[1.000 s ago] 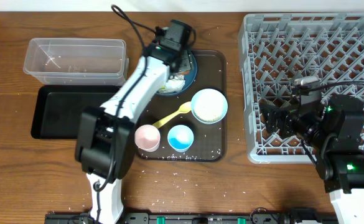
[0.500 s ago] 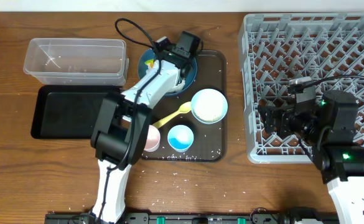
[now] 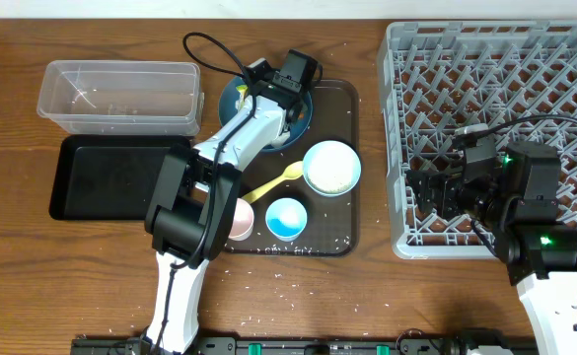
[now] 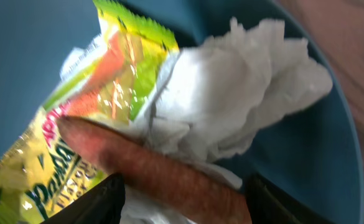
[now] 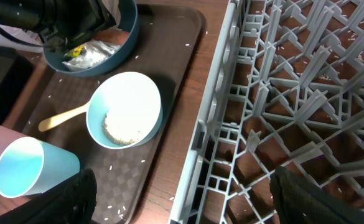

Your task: Sort waste into correct bins and load items into the dishwasher rack

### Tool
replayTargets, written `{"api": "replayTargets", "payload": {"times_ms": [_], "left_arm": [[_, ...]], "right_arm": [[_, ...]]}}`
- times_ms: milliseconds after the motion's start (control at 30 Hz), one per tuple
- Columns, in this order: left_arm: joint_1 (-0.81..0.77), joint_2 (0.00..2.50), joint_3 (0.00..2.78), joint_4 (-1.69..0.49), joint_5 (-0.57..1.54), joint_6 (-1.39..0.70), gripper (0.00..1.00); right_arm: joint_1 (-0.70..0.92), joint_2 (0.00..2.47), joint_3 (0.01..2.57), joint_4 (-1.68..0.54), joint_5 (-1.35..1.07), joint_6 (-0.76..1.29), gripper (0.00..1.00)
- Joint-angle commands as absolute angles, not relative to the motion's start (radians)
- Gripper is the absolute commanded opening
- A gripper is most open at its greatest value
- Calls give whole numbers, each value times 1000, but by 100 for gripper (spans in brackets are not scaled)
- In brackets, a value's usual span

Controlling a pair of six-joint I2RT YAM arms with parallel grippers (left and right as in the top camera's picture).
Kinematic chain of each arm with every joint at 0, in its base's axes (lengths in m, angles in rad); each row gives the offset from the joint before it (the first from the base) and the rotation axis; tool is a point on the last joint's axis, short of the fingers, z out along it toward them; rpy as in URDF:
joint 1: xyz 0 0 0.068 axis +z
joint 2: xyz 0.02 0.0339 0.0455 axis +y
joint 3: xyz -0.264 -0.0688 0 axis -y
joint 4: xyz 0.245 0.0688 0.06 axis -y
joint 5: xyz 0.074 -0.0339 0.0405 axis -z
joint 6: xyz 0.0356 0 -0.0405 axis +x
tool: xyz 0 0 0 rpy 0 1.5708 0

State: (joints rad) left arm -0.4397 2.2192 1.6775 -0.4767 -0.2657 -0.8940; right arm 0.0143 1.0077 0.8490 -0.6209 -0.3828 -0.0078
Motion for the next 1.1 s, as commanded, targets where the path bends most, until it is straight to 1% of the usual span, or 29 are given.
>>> {"api": "replayTargets", "payload": {"times_ms": [0, 133, 400, 600, 767, 867, 933, 1067], "left_arm": [[-442, 2162, 1691, -492, -228, -892, 64], [-442, 2151, 1691, -510, -228, -916, 64], [-444, 2218, 1690, -506, -219, -953, 64], [-444, 2254, 1690, -506, -217, -953, 61], [-444, 2278, 1690, -494, -217, -952, 54], [-444, 2283, 1690, -492, -217, -952, 43], [-444, 2279, 1690, -492, -216, -952, 38], [-444, 2257, 1690, -493, -213, -932, 33]], "right_arm": [[14, 1008, 865, -620, -392, -1, 88], [14, 1008, 865, -621, -393, -1, 88], [14, 1008, 865, -625, -393, -1, 89], [14, 1008, 865, -627, -393, -1, 88], [14, 1008, 865, -629, -392, -2, 89], [14, 1008, 865, -630, -392, -2, 89], [14, 1008, 865, -630, -392, -2, 89], [14, 1008, 865, -630, -393, -1, 89]]}}
